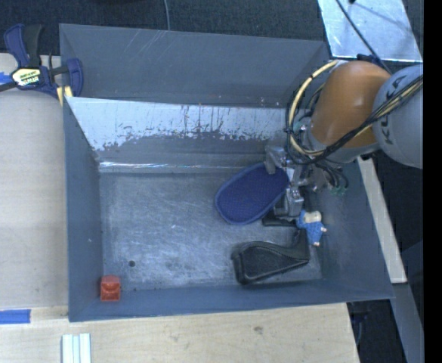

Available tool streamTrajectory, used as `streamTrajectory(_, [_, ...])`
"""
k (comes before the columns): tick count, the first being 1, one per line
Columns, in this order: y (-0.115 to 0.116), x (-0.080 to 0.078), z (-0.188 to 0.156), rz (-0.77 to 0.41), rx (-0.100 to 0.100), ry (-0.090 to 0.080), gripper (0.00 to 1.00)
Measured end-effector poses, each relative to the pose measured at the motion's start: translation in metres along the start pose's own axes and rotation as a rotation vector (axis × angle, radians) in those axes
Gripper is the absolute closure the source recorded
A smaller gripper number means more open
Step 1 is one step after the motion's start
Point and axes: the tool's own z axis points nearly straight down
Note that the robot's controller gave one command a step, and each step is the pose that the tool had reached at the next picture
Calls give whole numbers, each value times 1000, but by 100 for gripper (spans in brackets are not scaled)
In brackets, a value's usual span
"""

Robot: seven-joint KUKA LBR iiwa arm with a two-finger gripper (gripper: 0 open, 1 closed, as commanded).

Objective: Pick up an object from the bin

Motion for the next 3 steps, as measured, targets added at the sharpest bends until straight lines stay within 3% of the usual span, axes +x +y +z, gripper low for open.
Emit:
streamTrajectory(1, [0, -1, -6, -1, 1, -4, 100])
streamTrajectory(2, [-29, -6, -72, 72, 5, -6, 100])
streamTrajectory(3, [-27, -5, -68, 71, 1, 1, 0])
